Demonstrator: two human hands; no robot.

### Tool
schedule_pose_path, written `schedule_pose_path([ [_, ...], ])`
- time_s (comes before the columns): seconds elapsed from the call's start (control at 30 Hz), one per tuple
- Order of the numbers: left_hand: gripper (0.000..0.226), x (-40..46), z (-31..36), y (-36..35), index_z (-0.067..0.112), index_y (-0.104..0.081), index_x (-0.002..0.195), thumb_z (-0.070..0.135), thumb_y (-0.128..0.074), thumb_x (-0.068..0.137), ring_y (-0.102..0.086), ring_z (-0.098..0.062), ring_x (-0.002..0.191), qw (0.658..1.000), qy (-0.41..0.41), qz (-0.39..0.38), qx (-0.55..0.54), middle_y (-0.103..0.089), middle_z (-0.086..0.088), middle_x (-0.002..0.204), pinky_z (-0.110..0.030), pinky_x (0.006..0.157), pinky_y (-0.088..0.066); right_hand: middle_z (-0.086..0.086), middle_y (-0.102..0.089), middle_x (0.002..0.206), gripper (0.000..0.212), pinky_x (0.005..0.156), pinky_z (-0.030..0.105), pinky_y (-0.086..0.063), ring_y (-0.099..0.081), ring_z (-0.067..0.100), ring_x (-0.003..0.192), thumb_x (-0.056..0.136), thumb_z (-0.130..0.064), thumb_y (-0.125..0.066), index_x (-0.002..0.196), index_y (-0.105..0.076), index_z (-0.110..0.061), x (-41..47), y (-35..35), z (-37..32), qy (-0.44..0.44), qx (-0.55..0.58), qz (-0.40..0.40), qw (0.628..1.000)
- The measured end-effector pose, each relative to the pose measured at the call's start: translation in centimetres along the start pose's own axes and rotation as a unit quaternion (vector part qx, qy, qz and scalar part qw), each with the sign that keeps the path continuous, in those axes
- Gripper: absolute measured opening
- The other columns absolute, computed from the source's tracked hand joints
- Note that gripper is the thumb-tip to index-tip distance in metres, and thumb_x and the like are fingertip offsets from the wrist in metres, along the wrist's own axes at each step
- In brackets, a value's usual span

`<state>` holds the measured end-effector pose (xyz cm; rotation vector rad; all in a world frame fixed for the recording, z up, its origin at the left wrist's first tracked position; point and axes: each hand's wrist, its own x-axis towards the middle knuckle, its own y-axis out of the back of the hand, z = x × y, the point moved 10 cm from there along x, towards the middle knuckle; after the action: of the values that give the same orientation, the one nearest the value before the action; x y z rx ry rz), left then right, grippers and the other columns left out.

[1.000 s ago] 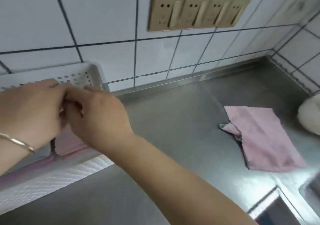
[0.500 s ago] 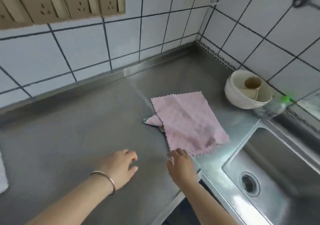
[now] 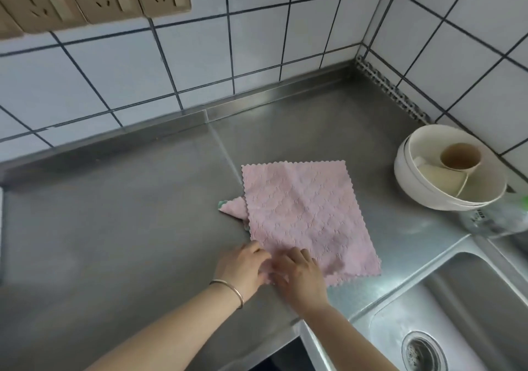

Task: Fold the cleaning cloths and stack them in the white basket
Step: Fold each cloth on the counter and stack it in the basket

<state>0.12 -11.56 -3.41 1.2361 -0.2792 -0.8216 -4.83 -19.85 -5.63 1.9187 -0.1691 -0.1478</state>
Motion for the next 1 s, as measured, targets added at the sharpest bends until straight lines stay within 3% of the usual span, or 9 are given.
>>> schedule_pose_path([
  [0.1, 0.023, 0.7, 1.0, -0.6, 0.031, -0.065, 0.057, 0.046, -0.078, 0.047, -0.059, -0.004, 0.057, 0.996, -0.042, -0.028, 0.072, -0.056, 0.013, 0.063, -0.015, 0.038, -0.036, -0.008, -0.059, 0.067, 0.017, 0.046, 0.025, -0.045, -0.058, 0.017, 0.059, 0.069, -0.039, -0.055, 0.066, -0.07, -0.032, 0.2, 0.1, 0.4, -0.003, 0.023, 0.011, 1.0],
  [0.2, 0.028, 1.3, 0.3, -1.4, 0.032, -0.061, 0.049, 0.058, -0.062, 0.04, -0.056, -0.001, 0.053, 0.992, -0.038, -0.04, 0.109, -0.053, 0.016, 0.054, -0.014, 0.036, -0.032, -0.011, -0.057, 0.063, 0.027, 0.047, 0.022, -0.043, -0.057, 0.015, 0.059, 0.074, -0.037, -0.045, 0.061, -0.067, -0.03, 0.6, 0.7, 0.7, -0.007, 0.026, 0.042, 0.999],
  [0.3, 0.019, 1.3, 0.4, -0.6, 0.029, -0.06, 0.046, 0.047, -0.063, 0.04, -0.056, -0.003, 0.045, 0.994, -0.04, -0.009, 0.102, -0.053, 0.013, 0.048, -0.011, 0.036, -0.032, -0.009, -0.055, 0.064, 0.019, 0.055, 0.021, -0.034, -0.054, 0.015, 0.059, 0.079, -0.029, -0.045, 0.065, -0.057, -0.024, 0.6, 1.3, 0.2, 0.01, 0.043, 0.079, 0.996],
  [0.4, 0.009, 1.8, 0.1, 1.3, 0.033, -0.062, 0.053, 0.039, -0.058, 0.057, -0.056, -0.002, 0.044, 0.996, -0.041, 0.056, 0.057, -0.056, 0.015, 0.049, -0.012, 0.033, -0.032, -0.006, -0.053, 0.067, 0.003, 0.058, 0.026, -0.027, -0.046, 0.015, 0.065, 0.078, -0.026, -0.048, 0.077, -0.049, -0.024, 0.3, 2.4, -0.3, 0.07, 0.025, 0.113, 0.991],
  [0.53, 0.015, 3.2, -0.4, 6.5, 0.035, -0.069, 0.067, 0.031, -0.055, 0.069, -0.06, -0.004, 0.048, 0.989, -0.033, 0.146, -0.013, -0.066, 0.016, 0.058, -0.011, 0.038, -0.034, -0.004, -0.058, 0.064, 0.024, 0.052, 0.03, -0.038, -0.056, 0.023, 0.057, 0.074, -0.012, -0.043, 0.073, -0.066, -0.018, 1.9, 6.9, 2.7, 0.055, -0.051, 0.181, 0.981],
  [0.63, 0.041, 4.5, -1.7, 11.9, 0.025, -0.072, 0.095, 0.041, -0.038, 0.082, -0.068, -0.019, 0.082, 0.979, 0.015, 0.194, -0.066, -0.074, 0.006, 0.092, -0.022, 0.064, -0.046, 0.001, -0.062, 0.063, 0.028, 0.05, 0.029, -0.041, -0.058, 0.025, 0.053, 0.078, -0.009, -0.04, 0.078, -0.067, -0.011, 3.7, 13.1, 5.2, 0.032, -0.08, 0.258, 0.962],
  [0.7, 0.045, 5.4, -3.3, 15.2, 0.023, -0.069, 0.107, 0.043, -0.036, 0.084, -0.065, -0.024, 0.097, 0.967, 0.037, 0.224, -0.111, -0.071, 0.001, 0.108, -0.028, 0.077, -0.045, 0.005, -0.059, 0.06, 0.021, 0.049, 0.03, -0.039, -0.057, 0.028, 0.052, 0.079, -0.007, -0.043, 0.079, -0.064, -0.008, 5.3, 17.0, 6.4, 0.02, -0.11, 0.296, 0.949],
  [0.8, 0.028, 5.9, -5.3, 21.3, 0.022, -0.069, 0.108, 0.036, -0.049, 0.093, -0.064, -0.025, 0.097, 0.952, 0.043, 0.284, -0.108, -0.072, -0.002, 0.104, -0.028, 0.075, -0.044, 0.007, -0.061, 0.064, 0.01, 0.053, 0.034, -0.041, -0.059, 0.032, 0.057, 0.081, -0.008, -0.054, 0.08, -0.064, -0.009, 8.7, 22.1, 5.4, 0.036, -0.125, 0.325, 0.937],
  [1.0, 0.03, 1.3, -13.4, 33.3, 0.015, -0.069, 0.107, 0.033, -0.053, 0.089, -0.065, -0.026, 0.093, 0.894, 0.084, 0.416, -0.141, -0.072, -0.008, 0.101, -0.032, 0.083, -0.05, 0.013, -0.066, 0.067, 0.027, 0.052, 0.026, -0.039, -0.061, 0.03, 0.056, 0.083, -0.031, -0.064, 0.082, -0.067, -0.004, 15.5, 29.5, -4.3, 0.089, -0.025, 0.356, 0.93],
])
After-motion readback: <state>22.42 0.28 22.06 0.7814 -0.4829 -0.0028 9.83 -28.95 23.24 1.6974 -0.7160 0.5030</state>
